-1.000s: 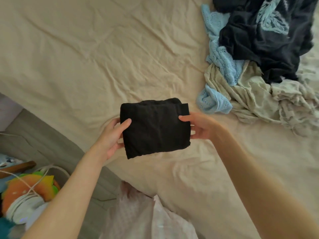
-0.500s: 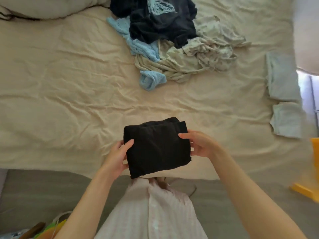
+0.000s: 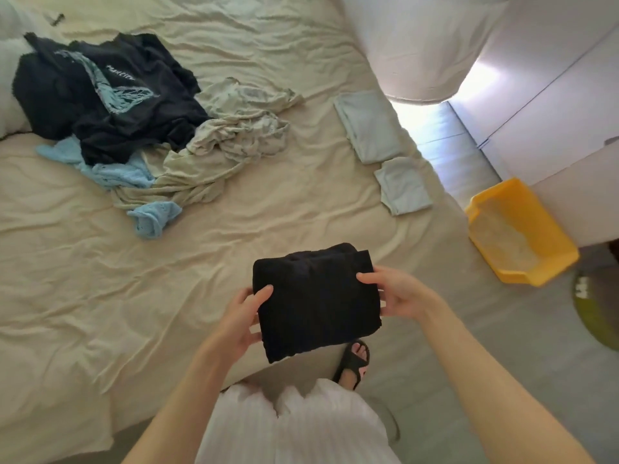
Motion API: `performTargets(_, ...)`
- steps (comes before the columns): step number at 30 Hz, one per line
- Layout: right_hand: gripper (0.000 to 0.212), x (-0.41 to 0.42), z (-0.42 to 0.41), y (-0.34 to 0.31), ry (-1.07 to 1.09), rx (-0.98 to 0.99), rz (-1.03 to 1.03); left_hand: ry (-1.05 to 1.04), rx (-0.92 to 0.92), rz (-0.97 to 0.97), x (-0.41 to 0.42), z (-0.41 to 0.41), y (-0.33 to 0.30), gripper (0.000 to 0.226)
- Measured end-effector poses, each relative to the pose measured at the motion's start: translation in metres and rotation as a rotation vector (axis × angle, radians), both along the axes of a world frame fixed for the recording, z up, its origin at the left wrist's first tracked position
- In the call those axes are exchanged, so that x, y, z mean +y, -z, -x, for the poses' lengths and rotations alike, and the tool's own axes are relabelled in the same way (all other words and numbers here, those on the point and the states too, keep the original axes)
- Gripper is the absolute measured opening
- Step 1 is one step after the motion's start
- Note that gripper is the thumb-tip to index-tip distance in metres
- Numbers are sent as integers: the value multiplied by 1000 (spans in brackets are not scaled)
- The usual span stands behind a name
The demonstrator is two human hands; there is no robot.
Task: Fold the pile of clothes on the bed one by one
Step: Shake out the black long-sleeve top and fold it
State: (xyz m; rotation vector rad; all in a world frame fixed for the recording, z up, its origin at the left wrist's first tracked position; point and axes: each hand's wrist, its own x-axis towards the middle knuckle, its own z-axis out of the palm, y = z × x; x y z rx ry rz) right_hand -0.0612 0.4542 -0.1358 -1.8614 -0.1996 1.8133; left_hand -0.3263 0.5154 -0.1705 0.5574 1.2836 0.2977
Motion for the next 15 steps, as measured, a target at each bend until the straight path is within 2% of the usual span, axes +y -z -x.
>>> performTargets(6,27,-27,-127,-4,-21,-27,8,16,-21,78,-28,-129,0,38)
performTargets(10,29,-14,-208,-5,-104,-166,24,-16,-67,148,-45,-209,2,36)
performTargets(15,29,27,-263,-4,-232,-310,15,-125,-111,192,-42,-269,6,35)
